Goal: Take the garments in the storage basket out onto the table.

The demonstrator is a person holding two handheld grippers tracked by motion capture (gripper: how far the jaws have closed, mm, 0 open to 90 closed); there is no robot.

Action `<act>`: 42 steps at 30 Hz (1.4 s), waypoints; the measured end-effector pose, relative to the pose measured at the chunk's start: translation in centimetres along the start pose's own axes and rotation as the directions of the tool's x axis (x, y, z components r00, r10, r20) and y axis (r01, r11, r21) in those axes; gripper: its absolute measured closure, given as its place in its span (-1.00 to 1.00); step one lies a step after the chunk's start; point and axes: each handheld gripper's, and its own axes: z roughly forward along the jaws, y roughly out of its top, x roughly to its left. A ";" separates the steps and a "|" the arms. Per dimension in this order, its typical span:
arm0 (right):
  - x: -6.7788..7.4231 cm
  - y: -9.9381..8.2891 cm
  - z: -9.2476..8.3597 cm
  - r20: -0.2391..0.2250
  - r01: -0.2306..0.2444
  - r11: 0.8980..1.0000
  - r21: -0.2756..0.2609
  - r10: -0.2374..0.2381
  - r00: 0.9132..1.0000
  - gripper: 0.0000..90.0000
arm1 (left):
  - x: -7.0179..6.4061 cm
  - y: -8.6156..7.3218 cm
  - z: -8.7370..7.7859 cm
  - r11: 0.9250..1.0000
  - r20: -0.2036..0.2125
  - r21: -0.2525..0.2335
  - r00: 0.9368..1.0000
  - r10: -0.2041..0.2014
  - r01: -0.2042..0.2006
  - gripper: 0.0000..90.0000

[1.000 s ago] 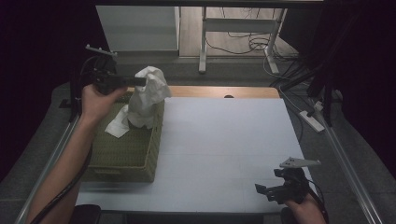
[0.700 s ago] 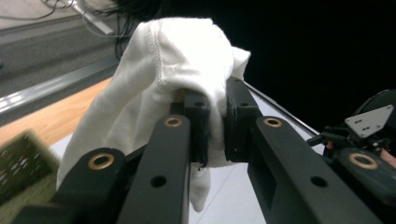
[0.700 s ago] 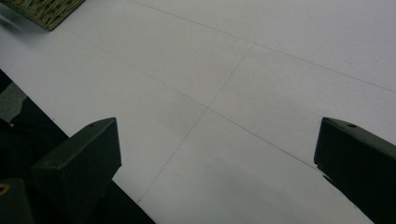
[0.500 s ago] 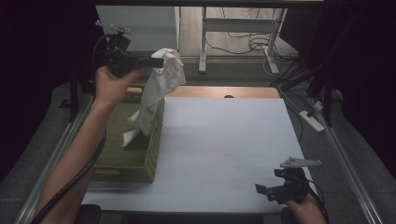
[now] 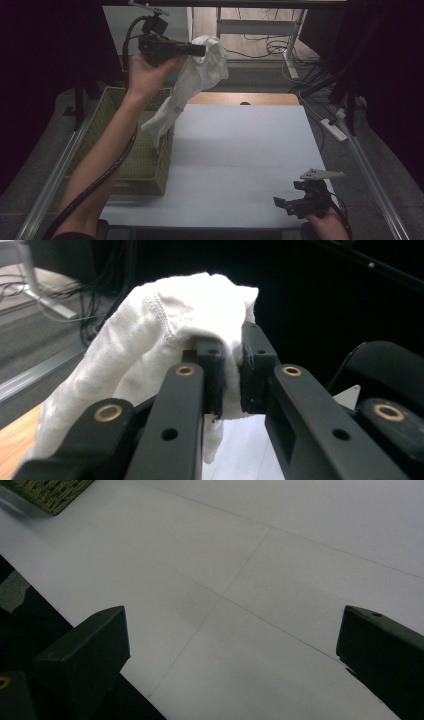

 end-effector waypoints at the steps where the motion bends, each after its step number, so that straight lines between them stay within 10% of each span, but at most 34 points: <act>1: 0.0 0.0 0.0 0.000 0.000 1.000 0.000 0.000 1.000 -0.98 | -0.2 0.3 0.2 1.000 0.005 -0.001 1.000 0.004 -0.004 0.81; 22: -0.1 0.0 -0.1 -0.009 -0.006 1.000 -0.004 0.006 1.000 -0.98 | -4.5 3.8 4.3 0.996 0.114 -0.003 0.990 0.086 -0.086 0.81; 32: -0.1 0.0 -0.1 -0.009 -0.005 1.000 -0.006 0.005 1.000 -0.98 | -3.4 1.4 5.0 0.986 -0.027 0.123 0.993 0.113 -0.109 0.80; 42: -0.1 -0.1 -0.1 -0.007 -0.004 1.000 -0.010 0.004 1.000 -0.98 | -2.0 -2.0 6.5 0.971 -0.073 0.213 0.990 0.124 -0.106 0.80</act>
